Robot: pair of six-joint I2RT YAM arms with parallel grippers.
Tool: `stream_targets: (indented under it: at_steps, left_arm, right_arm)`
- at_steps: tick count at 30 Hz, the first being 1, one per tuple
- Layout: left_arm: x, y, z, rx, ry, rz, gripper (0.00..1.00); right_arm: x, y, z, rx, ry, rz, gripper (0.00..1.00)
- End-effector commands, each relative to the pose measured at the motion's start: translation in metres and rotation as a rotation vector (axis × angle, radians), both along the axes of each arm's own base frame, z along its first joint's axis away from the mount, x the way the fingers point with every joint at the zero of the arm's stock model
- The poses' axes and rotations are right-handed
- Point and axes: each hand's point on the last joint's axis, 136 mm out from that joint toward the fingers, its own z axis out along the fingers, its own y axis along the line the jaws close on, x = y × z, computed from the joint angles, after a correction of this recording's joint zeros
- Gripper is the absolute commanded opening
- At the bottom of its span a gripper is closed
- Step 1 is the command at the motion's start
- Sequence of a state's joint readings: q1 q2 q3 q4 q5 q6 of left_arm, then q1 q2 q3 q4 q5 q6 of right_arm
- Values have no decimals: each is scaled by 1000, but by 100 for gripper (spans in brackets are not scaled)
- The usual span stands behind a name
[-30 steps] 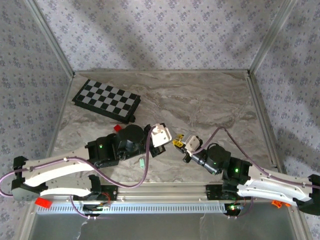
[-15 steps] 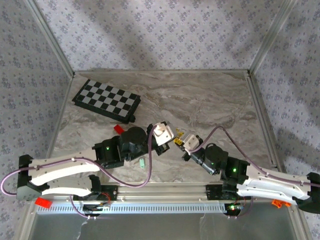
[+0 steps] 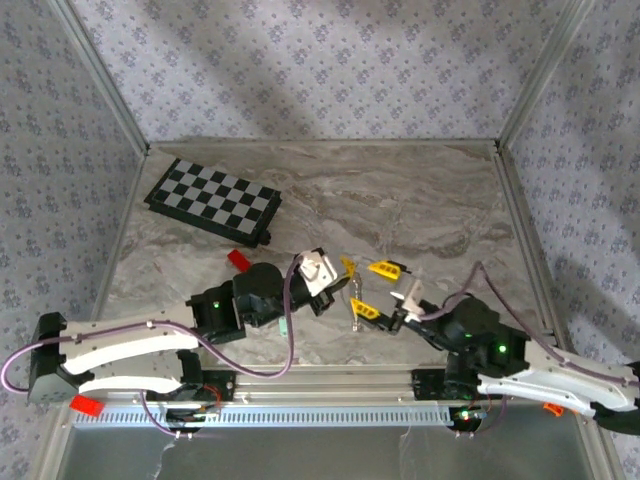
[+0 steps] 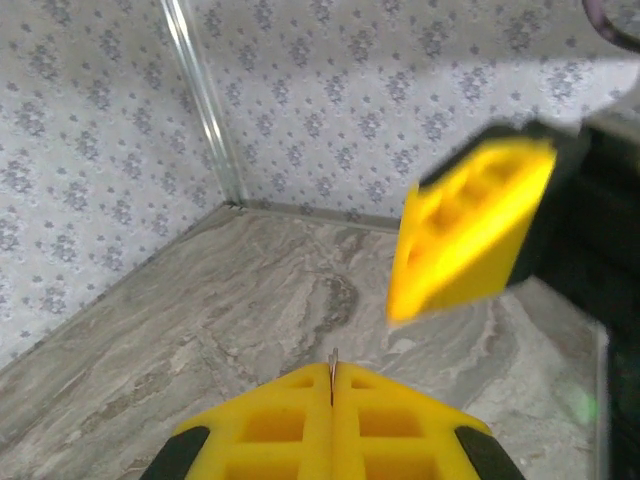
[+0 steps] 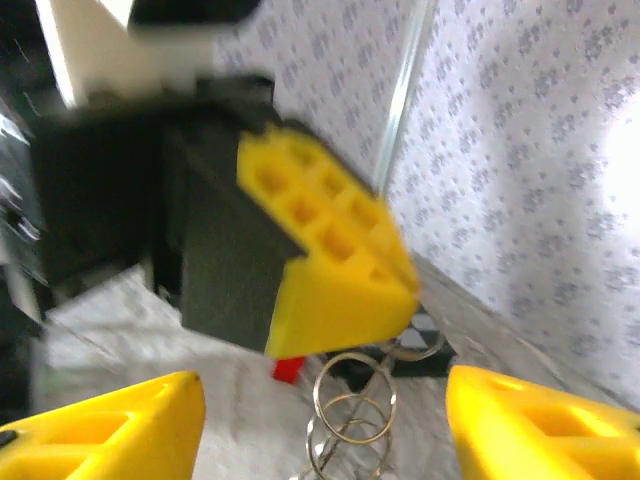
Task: Put the keys on the keyring
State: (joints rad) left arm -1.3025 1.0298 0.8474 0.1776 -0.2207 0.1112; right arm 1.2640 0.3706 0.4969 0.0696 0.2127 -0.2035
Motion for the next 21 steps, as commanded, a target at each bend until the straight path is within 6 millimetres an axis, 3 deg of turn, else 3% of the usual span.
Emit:
stream_targets:
  at_steps: [1,8,14,21]
  left_arm:
    - [-20,9,41,-133,-61,-99,0]
    - [-46,22,58,-176,-90,-244,0]
    - [-67,23,66,-204,-89,-384,0]
    - [-77,23,69,-218,-89,-451,0]
  right_arm:
    - [-26,-10,22,37,-12,129,71]
    - [-46,-18,39,46,-26,226,62]
    - [-56,-11,52,54,-51,292,50]
    - [-41,-2,60,64,-70,224,44]
